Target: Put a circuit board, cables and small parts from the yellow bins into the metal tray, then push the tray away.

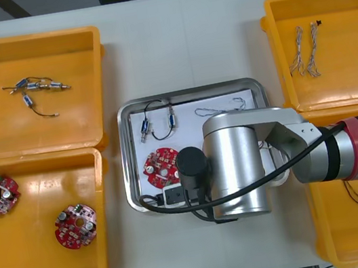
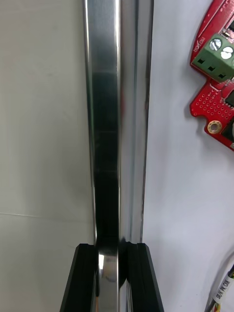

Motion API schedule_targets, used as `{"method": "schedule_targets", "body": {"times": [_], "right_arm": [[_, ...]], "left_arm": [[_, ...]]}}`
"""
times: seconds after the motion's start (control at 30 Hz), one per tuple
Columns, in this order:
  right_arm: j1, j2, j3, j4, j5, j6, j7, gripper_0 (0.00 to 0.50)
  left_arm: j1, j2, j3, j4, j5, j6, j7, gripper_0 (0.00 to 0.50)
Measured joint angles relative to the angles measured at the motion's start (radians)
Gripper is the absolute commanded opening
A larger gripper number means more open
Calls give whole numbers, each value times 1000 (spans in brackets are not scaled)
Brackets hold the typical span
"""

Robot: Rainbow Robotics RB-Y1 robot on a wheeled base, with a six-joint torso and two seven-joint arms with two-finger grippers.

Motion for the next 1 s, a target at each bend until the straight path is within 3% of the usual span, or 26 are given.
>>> {"method": "schedule_targets", "body": {"times": [0.47, 1.0], "right_arm": [[-92, 0, -11, 97, -74, -23, 44, 0], [-160, 0, -14, 203, -74, -80, 85, 0]], "left_arm": [[0, 0, 0, 0, 0, 0, 0, 500], [0, 0, 0, 0, 0, 0, 0, 500]]}}
